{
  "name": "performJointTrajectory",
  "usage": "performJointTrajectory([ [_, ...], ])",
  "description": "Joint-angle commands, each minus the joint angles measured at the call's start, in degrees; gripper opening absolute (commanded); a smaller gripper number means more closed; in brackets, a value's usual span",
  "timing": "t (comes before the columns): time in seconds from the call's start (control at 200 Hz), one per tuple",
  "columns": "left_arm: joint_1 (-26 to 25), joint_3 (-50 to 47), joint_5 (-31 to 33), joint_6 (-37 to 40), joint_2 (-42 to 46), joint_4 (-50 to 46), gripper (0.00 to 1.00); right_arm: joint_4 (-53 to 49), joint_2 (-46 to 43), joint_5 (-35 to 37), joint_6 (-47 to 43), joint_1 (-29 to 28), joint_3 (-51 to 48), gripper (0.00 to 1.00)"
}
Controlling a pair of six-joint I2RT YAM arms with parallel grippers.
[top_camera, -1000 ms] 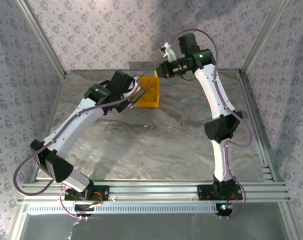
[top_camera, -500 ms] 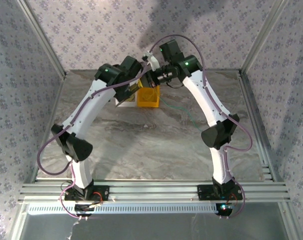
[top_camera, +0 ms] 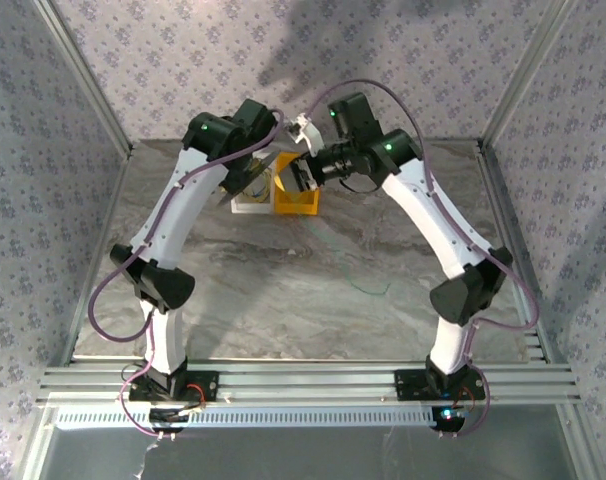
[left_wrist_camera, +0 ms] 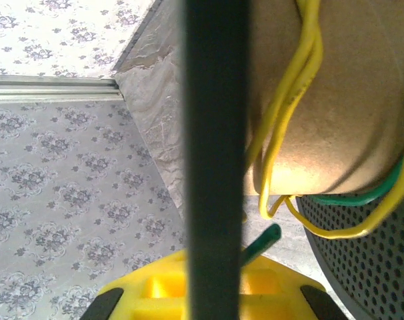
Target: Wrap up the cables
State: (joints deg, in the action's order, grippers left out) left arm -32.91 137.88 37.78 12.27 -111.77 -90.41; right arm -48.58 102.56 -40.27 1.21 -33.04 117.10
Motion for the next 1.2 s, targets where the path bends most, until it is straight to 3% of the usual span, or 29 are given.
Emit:
performJointTrajectory([
  [0.0,0.64,2.96,1.57,-0.90,2.96,4.06,0.00,7.64,-4.85,-3.42,1.13,2.29,-6.93,0.48],
  [0.32,0.00,1.99,2.74,3.57,5.72,8.93,0.00,10.54,-12.49,-4.26,0.77,11.14,-17.42,0.76],
  [0.435,-0.68,2.00,2.84,4.68,6.18,9.11,0.00,10.31,-14.66,-0.59,-0.03,17.18,-20.76,0.89],
  [0.595,-1.81,2.00,2.91,5.30,7.13,9.46,0.00,10.68,-11.45,5.18,-0.38,24.43,-26.83,0.97],
  [0.899,-2.99,2.26,2.47,5.22,7.55,9.38,0.00,15.87,-6.80,10.21,-2.65,26.98,-40.16,0.99],
  [1.194,-3.29,2.91,1.38,4.95,7.79,9.11,0.00,20.19,-1.29,11.58,-5.17,24.80,-43.16,0.89],
])
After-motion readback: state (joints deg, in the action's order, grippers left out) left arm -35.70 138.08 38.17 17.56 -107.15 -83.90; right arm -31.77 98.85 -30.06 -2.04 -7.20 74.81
